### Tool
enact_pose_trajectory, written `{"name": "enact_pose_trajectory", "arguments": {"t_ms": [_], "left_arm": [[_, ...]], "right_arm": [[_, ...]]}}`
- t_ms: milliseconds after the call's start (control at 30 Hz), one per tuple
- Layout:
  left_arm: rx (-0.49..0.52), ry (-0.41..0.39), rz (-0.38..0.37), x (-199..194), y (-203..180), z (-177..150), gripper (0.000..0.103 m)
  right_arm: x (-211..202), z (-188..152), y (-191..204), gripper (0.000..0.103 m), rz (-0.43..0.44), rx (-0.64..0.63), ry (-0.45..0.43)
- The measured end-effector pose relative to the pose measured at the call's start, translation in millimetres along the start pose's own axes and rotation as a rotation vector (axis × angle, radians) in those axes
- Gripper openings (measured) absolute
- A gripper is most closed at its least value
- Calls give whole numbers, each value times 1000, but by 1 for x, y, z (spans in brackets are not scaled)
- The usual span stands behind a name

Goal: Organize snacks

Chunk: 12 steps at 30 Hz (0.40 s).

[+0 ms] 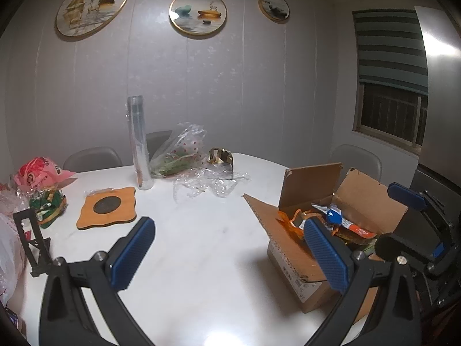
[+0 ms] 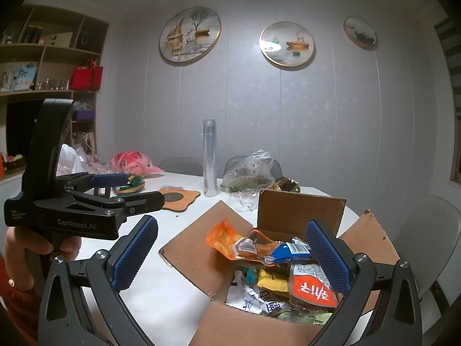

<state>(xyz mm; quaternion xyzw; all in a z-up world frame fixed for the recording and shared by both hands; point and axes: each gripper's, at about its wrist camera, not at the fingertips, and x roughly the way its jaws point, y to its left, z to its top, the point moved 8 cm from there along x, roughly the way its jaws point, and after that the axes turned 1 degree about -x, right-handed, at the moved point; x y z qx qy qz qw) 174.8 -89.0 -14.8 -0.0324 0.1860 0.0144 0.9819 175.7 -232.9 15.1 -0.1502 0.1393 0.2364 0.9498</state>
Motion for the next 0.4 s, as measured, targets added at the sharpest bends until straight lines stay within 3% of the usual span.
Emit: {"name": "enact_pose_trajectory", "arguments": {"t_ms": [400], "left_arm": [[10, 1, 0, -3, -4, -1, 102]], "right_arm": [[-2, 0, 2, 103, -2, 7, -1]]}}
